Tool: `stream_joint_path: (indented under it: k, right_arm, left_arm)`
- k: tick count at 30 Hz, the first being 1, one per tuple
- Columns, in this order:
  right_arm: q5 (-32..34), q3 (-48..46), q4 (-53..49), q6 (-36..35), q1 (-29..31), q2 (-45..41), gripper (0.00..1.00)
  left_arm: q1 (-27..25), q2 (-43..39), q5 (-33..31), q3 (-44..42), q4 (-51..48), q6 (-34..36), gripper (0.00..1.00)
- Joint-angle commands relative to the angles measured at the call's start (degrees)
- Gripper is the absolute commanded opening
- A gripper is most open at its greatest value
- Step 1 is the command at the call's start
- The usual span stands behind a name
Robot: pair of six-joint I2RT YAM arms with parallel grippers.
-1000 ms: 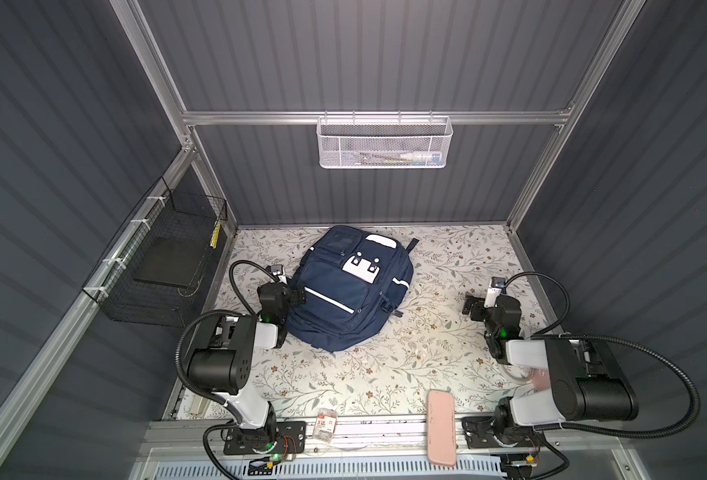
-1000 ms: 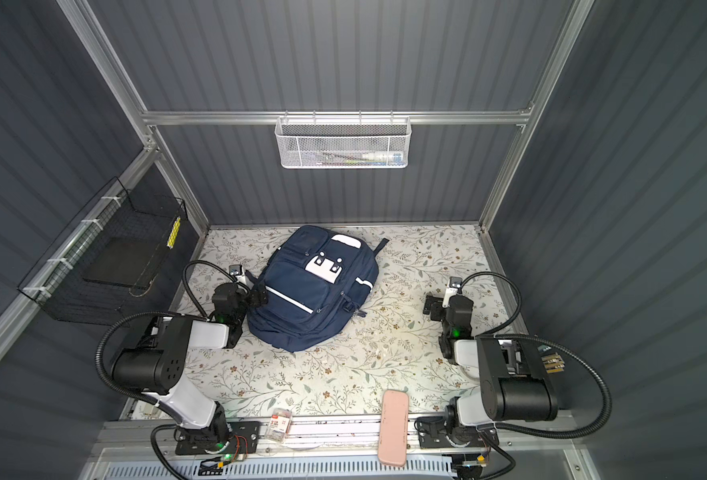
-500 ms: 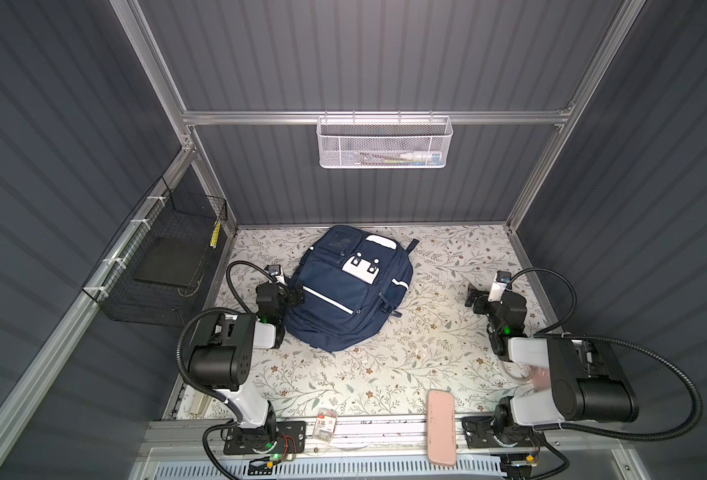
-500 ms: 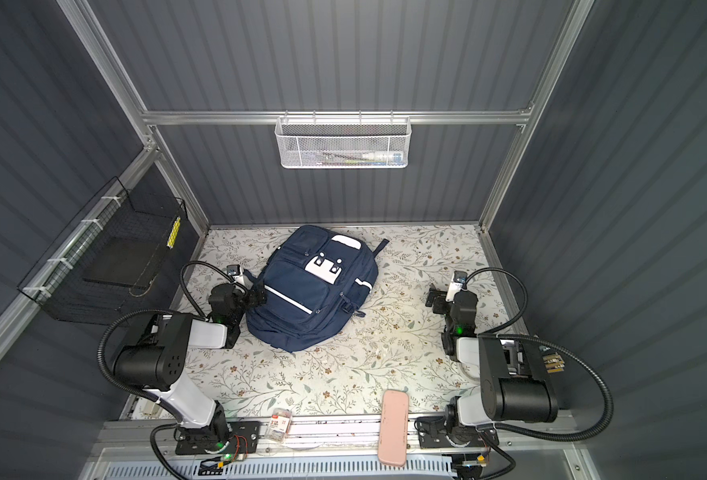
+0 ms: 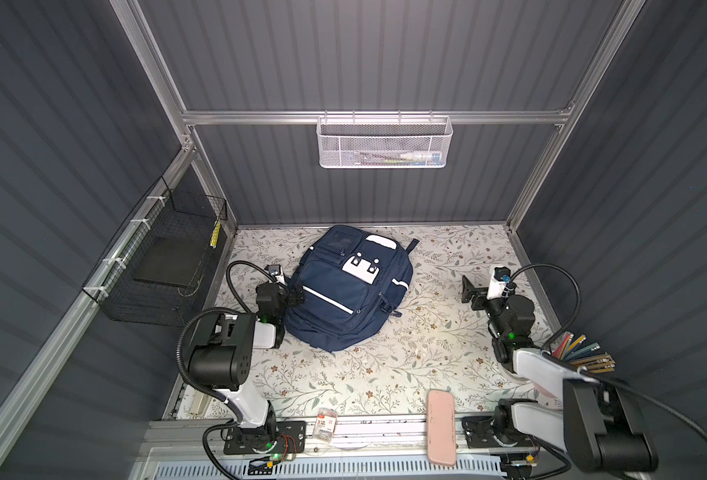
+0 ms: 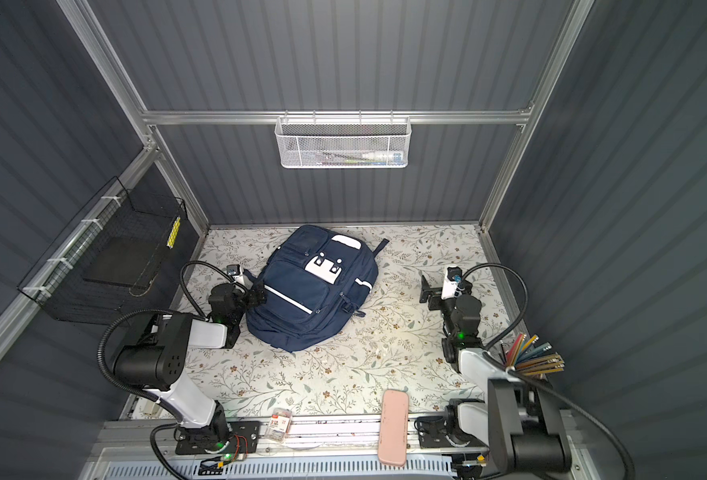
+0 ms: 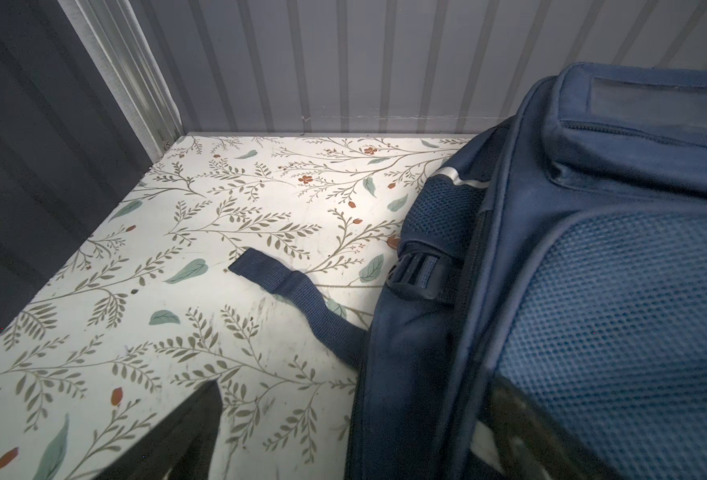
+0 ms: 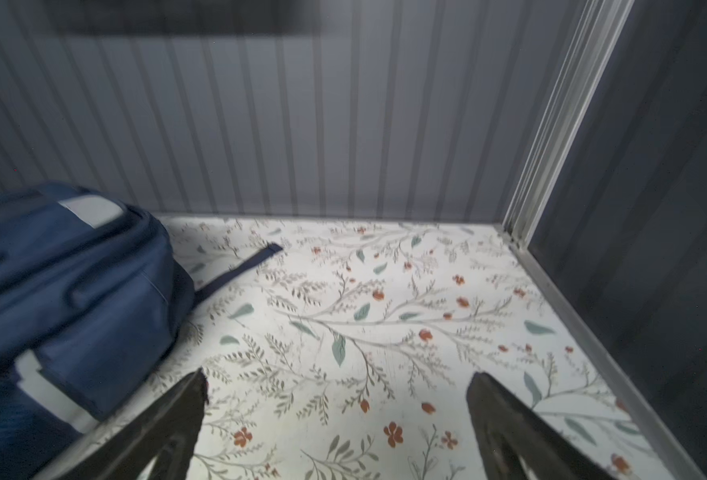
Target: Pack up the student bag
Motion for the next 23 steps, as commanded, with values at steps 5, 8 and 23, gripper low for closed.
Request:
stream_joint_path:
  k: [5, 8, 23]
  right_arm:
    - [4.82, 2.58, -0.22, 5.47, -3.84, 8.22, 0.99]
    - [4.75, 2.59, -0.49, 5.41, -3.74, 7.95, 0.99]
    - [3.97, 2.2, 0.35, 5.23, -3.91, 7.98, 0.99]
  left_arm:
    - [0.45, 1.55, -0.84, -1.2, -1.77, 1.7, 1.0]
    - [0.42, 1.39, -0.85, -1.33, -1.6, 1.64, 1.0]
    - [0.39, 1.47, 0.0, -1.37, -1.64, 2.03, 1.0]
